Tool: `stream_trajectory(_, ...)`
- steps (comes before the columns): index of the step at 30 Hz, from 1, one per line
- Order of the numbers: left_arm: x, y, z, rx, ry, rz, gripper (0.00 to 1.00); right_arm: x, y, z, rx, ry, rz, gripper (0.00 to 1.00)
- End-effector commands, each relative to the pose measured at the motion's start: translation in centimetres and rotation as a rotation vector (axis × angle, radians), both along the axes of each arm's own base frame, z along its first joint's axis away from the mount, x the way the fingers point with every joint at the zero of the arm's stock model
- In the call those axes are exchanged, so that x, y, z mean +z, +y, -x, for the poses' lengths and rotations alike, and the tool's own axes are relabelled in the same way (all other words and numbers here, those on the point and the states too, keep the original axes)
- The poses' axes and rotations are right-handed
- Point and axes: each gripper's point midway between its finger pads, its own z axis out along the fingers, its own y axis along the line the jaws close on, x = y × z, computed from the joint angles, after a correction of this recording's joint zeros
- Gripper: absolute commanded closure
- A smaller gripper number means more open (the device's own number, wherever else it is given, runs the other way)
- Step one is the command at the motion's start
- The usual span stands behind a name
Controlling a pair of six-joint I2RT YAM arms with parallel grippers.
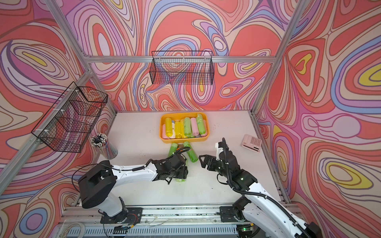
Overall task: Put the roll of trash bags into the storage box
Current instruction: Pick up the roll of trash bags from the center of the board.
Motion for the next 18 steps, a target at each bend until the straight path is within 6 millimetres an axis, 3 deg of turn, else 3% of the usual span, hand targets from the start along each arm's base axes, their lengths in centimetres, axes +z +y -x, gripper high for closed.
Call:
stream_trajectory(1, 0.47, -0.50, -0.75, 0.026, -0.006, 0.022, 0.24, -0.32, 0.00, -0.02, -0.006, 0.011, -0.002, 0.04)
stream_trajectory(7, 0.03, -0.24, -0.93, 0.042, 0.009, 0.030, 0.27, -0.30, -0.05, -0.16, -0.014, 0.010, -0.004, 0.04)
stream_trajectory(18, 0.20, -0.55, -0.73, 0.037, 0.014, 0.065, 0.42, -0.67, -0.13, -0.23, -0.022, 0.018, 0.002, 0.04)
